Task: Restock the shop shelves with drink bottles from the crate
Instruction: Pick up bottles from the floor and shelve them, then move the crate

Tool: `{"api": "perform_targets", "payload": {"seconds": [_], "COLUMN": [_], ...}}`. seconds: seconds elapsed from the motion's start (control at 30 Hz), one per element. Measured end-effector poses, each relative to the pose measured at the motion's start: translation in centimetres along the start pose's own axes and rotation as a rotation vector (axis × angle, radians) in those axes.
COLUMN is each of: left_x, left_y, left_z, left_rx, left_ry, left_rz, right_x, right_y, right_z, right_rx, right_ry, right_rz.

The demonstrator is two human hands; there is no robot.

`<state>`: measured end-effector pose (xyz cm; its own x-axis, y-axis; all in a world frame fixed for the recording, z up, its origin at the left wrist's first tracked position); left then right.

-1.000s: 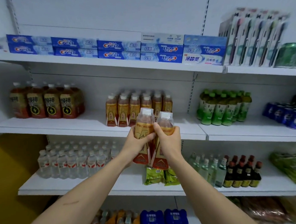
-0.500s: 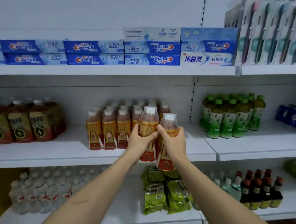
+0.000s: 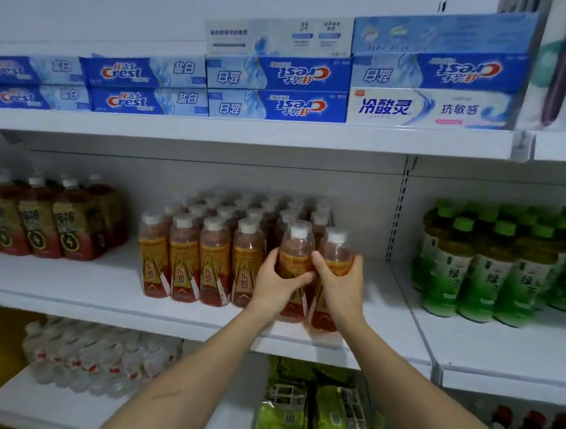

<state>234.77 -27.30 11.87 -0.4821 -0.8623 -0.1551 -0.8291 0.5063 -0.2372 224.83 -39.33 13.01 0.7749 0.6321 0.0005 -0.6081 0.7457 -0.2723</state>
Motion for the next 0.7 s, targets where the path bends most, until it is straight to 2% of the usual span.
{"api": "perform_targets", "payload": {"seconds": [0.23, 0.33, 0.47, 0.7], "left_x": [0.9, 1.6, 1.3, 1.2], "left_y": [-1.2, -0.1, 0.9, 1.8], "left_z": [3.1, 4.8, 5.9, 5.6], "left_rx": [-0.027, -0.037, 0.01, 0.074], "left_ry": [0.079, 0.002, -0.224, -0.255], "left_rz": [-0.051, -0.039, -0.125, -0.282], "right_x": [0.4, 0.2, 0.2, -0.5], "right_y": [-1.5, -1.6, -1.2, 0.3], "right_z": [-2.2, -2.5, -3.3, -6.9], "right_rx": [-0.023, -0.045, -0.081, -0.038], "right_ry": [-0.032, -0.042, -0.01, 0.093], "right_rz": [0.095, 0.11, 0.144, 0.172]}}
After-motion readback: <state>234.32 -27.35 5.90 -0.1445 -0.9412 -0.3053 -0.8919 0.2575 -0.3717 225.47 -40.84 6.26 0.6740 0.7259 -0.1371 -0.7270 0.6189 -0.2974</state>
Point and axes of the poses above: each hand's wrist, its own y-axis away from the middle knuckle, its own x-axis out of the palm, z = x × y, the point moved 6 cm from there along -y, towards the middle knuckle, and after that the axes turned 1 degree about z, right-handed, at the moved point
